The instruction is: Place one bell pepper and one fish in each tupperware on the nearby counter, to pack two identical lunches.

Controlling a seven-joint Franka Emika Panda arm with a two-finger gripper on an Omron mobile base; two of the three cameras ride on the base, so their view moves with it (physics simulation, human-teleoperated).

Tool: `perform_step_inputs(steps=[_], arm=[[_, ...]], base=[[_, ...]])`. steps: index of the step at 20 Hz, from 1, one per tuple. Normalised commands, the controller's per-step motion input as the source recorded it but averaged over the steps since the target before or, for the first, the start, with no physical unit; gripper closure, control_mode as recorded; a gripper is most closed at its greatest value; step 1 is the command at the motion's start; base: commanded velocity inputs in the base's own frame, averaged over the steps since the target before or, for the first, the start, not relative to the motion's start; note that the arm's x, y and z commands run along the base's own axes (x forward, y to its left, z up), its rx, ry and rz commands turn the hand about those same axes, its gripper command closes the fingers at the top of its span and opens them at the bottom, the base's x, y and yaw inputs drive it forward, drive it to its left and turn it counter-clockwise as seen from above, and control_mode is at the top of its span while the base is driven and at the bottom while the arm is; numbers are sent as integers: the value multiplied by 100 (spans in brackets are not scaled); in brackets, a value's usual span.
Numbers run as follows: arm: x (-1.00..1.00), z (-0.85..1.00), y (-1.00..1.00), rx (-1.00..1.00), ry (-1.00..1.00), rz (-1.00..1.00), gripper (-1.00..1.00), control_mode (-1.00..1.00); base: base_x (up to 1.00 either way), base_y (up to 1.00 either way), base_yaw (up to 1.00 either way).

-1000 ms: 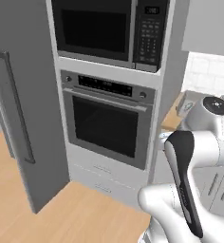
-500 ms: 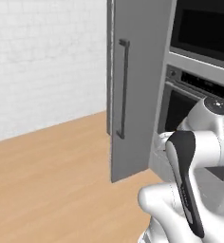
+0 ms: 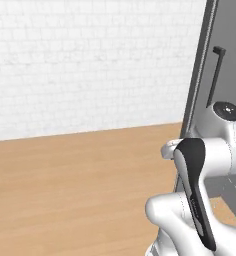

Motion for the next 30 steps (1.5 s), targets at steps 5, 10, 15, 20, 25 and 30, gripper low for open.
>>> perform_step_inputs(steps=[5, 10, 15, 20, 25, 30], arm=[[0, 0, 0, 0, 0, 0, -100, 100], [0, 0, 0, 0, 0, 0, -100, 100], [0, 0, 0, 0, 0, 0, -100, 100], [0, 0, 0, 0, 0, 0, -100, 100], [0, 0, 0, 0, 0, 0, -100, 100], [0, 0, 0, 0, 0, 0, -100, 100]], base=[[100, 52, 11], [100, 29, -9], [100, 3, -3], [100, 12, -1], [100, 29, -16], [94, 25, -60]])
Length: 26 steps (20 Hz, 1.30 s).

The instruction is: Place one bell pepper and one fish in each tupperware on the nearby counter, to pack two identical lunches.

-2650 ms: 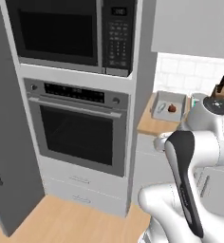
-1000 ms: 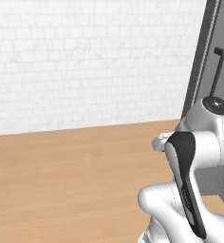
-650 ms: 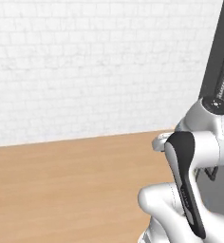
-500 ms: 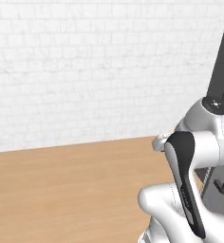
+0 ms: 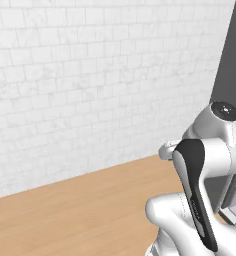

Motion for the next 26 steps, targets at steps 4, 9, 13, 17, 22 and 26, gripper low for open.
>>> perform_step_inputs(steps=[4, 9, 13, 17, 22, 26], arm=[[0, 0, 0, 0, 0, 0, -100, 100], [0, 0, 0, 0, 0, 0, -100, 100], [0, 0, 0, 0, 0, 0, -100, 100], [0, 0, 0, 0, 0, 0, -100, 100], [0, 0, 0, 0, 0, 0, -100, 100], [0, 0, 0, 0, 0, 0, -100, 100]], base=[[60, 24, -80], [34, 22, -88], [28, 20, -89], [55, 54, -76], [63, 81, -64], [71, 66, -68]])
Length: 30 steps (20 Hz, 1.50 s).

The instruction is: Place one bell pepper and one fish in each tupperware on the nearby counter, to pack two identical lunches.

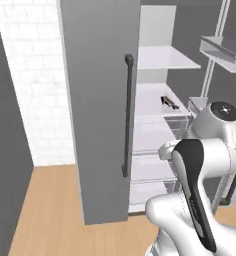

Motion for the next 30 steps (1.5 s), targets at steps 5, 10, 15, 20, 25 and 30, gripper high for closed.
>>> perform_step_inputs(steps=[5, 10, 15, 20, 25, 30], arm=[[0, 0, 0, 0, 0, 0, -100, 100], [0, 0, 0, 0, 0, 0, -100, 100], [0, 0, 0, 0, 0, 0, -100, 100], [0, 0, 0, 0, 0, 0, -100, 100], [0, 0, 0, 0, 0, 0, -100, 100], [0, 0, 0, 0, 0, 0, -100, 100]], base=[[54, 28, -68], [46, 0, -37], [61, 9, -7], [54, 0, 0], [61, 0, 0], [53, -2, 1]])
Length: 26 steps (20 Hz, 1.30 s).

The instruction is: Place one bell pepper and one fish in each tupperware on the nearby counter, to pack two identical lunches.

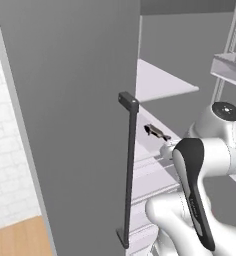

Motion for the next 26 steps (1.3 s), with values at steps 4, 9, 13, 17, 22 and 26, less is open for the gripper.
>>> perform_step_inputs(steps=[4, 9, 13, 17, 22, 26], arm=[[0, 0, 0, 0, 0, 0, -100, 100], [0, 0, 0, 0, 0, 0, -100, 100], [0, 0, 0, 0, 0, 0, -100, 100], [0, 0, 0, 0, 0, 0, -100, 100], [0, 0, 0, 0, 0, 0, -100, 100], [0, 0, 0, 0, 0, 0, -100, 100]], base=[[22, -11, 5], [13, -17, 6], [9, -43, 2], [4, -33, 0], [0, 0, 0], [0, 0, 0]])
